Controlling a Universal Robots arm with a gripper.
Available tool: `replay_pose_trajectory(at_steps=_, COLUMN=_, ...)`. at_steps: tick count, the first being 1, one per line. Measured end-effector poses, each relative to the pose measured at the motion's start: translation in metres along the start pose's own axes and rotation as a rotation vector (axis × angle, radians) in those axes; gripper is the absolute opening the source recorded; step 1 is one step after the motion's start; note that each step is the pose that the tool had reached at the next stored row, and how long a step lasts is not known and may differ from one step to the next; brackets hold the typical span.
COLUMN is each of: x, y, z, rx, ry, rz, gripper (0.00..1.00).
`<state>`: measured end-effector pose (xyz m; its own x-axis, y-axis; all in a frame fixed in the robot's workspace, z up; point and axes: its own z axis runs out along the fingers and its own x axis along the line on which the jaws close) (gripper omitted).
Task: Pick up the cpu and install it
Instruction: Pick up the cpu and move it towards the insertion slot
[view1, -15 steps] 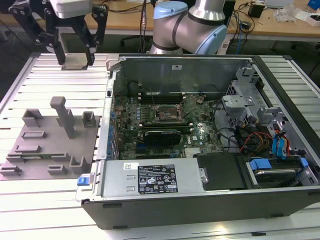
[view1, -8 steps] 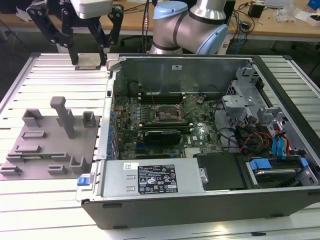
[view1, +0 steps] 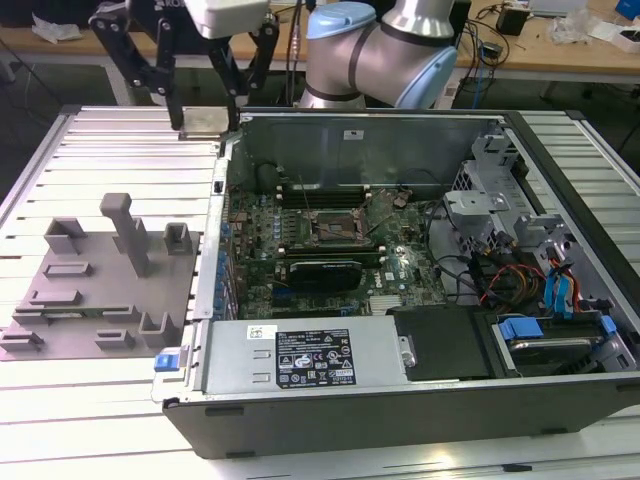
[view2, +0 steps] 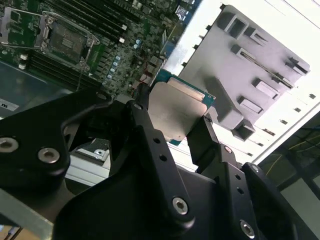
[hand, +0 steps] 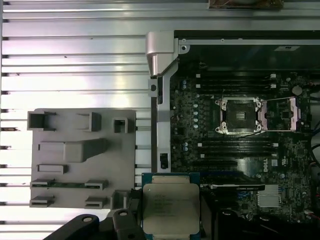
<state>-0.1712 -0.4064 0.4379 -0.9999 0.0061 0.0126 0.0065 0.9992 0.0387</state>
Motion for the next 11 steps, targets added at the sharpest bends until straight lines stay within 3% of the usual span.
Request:
replay_pose_trajectory(at_steps=3, x=-0.0090, y=0.0000, z=-0.0001, rx=0.0000, ry=0.0001, rz=0.000, gripper=0.55)
replay_pose_trajectory(at_steps=11, x=-0.0574, y=-0.0002, z=-0.0007, rx=0.0001, ry=0.0049, rz=0.000, gripper=0.55)
